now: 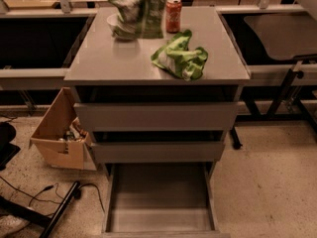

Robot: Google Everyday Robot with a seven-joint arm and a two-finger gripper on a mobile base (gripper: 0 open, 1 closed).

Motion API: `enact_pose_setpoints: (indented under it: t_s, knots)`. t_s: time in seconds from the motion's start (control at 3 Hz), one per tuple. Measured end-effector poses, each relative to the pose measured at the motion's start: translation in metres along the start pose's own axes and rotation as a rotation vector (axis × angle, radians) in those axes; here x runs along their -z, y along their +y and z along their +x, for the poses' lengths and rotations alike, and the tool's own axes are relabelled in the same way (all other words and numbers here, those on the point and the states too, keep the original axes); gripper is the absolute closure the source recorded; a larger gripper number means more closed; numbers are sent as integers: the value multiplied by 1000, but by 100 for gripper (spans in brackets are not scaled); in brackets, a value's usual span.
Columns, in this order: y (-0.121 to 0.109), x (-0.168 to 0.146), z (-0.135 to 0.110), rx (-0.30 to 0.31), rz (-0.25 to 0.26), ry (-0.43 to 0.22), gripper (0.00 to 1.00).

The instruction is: Place green jalapeno chip bag into bottom drawer

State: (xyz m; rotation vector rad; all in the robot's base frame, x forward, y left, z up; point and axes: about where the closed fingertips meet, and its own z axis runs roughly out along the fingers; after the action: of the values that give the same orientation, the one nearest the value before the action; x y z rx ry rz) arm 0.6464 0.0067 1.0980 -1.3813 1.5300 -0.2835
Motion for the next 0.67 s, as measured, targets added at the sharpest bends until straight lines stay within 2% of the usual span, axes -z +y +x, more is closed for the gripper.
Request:
enact_pose_setpoints:
  t_s: [0.33, 0.67]
  knots:
    - [78, 15, 85, -211, -101, 65, 100]
    - [124, 12, 131, -311, -162, 65, 100]
